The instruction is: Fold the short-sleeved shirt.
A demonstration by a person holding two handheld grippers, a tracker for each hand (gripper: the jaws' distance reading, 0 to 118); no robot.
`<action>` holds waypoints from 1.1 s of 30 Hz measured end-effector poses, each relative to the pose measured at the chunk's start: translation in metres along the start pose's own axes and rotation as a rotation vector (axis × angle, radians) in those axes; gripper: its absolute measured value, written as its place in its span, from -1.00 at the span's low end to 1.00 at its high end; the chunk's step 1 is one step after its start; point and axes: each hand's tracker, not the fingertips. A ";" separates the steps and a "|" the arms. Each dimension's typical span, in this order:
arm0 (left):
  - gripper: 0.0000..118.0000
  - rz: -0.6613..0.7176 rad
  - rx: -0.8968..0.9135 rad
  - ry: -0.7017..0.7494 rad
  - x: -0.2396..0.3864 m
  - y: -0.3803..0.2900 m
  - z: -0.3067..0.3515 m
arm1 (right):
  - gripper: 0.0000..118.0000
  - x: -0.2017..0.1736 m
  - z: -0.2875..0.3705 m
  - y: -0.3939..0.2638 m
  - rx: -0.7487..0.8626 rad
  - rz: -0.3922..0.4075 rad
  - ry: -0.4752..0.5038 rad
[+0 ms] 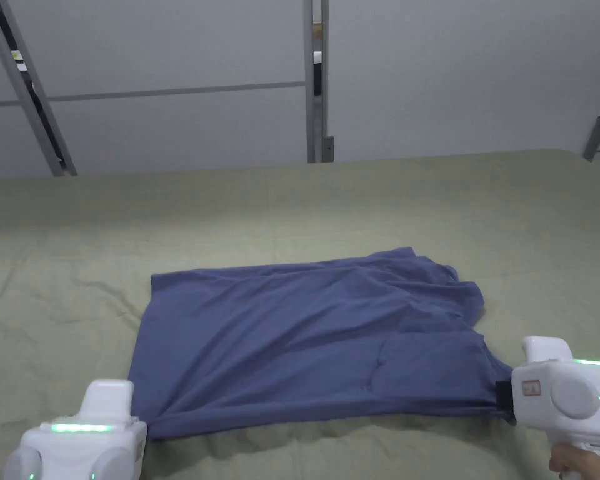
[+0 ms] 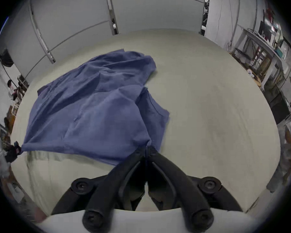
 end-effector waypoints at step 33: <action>-0.53 0.177 -0.106 -0.247 -0.015 -0.159 0.157 | -1.00 0.049 0.143 -0.167 0.026 0.057 0.012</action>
